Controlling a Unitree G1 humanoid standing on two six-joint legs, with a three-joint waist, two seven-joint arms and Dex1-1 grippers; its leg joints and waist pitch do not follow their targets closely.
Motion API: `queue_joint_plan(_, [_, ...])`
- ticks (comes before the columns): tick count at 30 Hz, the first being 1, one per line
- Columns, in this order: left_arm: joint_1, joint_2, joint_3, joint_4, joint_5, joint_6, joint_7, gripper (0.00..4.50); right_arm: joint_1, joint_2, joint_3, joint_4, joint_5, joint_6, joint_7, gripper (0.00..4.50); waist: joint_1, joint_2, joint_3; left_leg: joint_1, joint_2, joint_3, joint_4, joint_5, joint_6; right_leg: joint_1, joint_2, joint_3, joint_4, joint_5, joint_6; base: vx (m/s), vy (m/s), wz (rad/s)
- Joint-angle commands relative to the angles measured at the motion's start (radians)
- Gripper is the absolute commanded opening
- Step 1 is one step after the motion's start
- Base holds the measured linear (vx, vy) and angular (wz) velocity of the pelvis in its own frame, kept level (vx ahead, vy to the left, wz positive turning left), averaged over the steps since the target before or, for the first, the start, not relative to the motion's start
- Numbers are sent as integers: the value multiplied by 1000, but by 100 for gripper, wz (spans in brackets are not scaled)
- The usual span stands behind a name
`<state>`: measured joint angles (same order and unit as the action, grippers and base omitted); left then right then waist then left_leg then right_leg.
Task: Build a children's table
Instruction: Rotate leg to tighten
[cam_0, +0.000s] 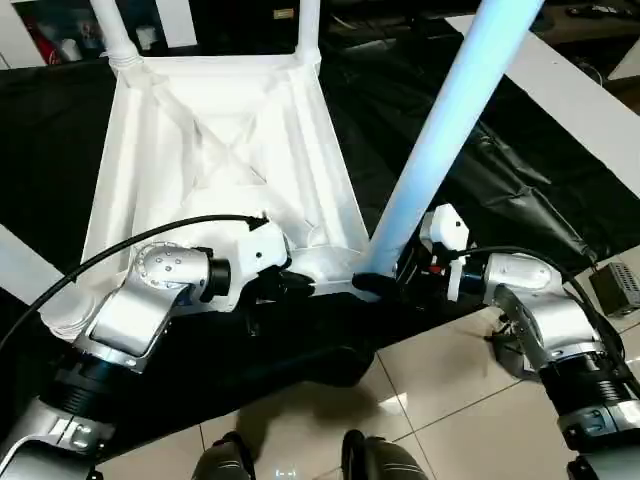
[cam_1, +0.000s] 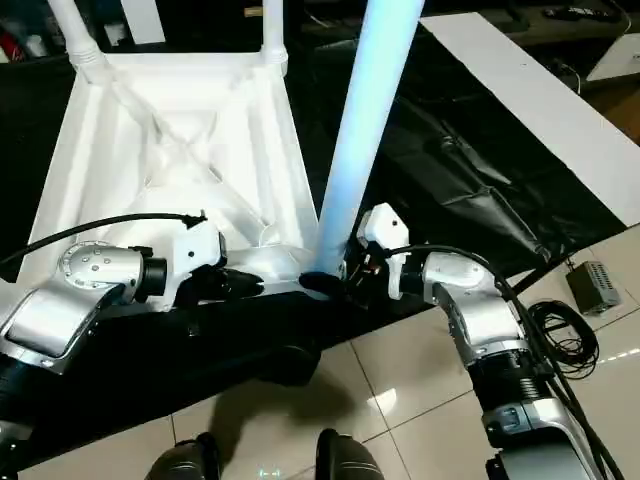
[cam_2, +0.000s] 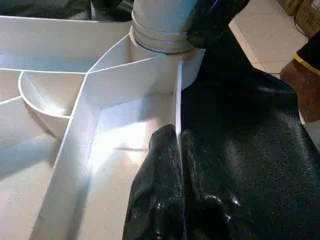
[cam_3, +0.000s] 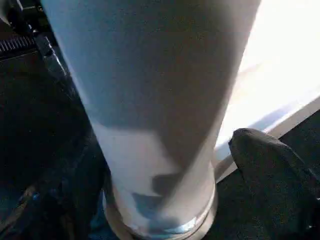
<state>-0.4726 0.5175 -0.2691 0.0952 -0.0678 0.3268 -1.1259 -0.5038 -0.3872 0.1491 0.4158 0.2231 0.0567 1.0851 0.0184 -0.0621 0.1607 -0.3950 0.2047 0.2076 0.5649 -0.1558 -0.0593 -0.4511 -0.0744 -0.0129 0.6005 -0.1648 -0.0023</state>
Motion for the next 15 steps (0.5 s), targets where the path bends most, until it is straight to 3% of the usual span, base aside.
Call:
queue_joint_plan(1, [23, -5, -21, -12, -27, -2, -25, 0, -6, -4, 0, 10, -5, 7, 6, 384, -2, -5, -74, 26, 19, -2, -48, -125, 92, 61, -38, 31, -51, -120, -248, 0, 0, 0])
queue_joint_plan(7, [30, -3, -17, -16, -28, 4, -24, 0, -10, -4, 12, 14, -4, 9, 9, 321, -2, -6, -74, 26, 19, -1, -46, -98, 109, 61, -37, 30, -47, -87, -252, 0, 0, 0])
queue_joint_plan(15, [21, -35, -13, 21, -22, 22, 24, 0, -8, 42, -12, 65, -34, -5, -95, 269, -5, -4, -75, 24, 18, -2, -46, -120, 93, 61, -38, 29, -50, -123, -252, 0, 0, 0])
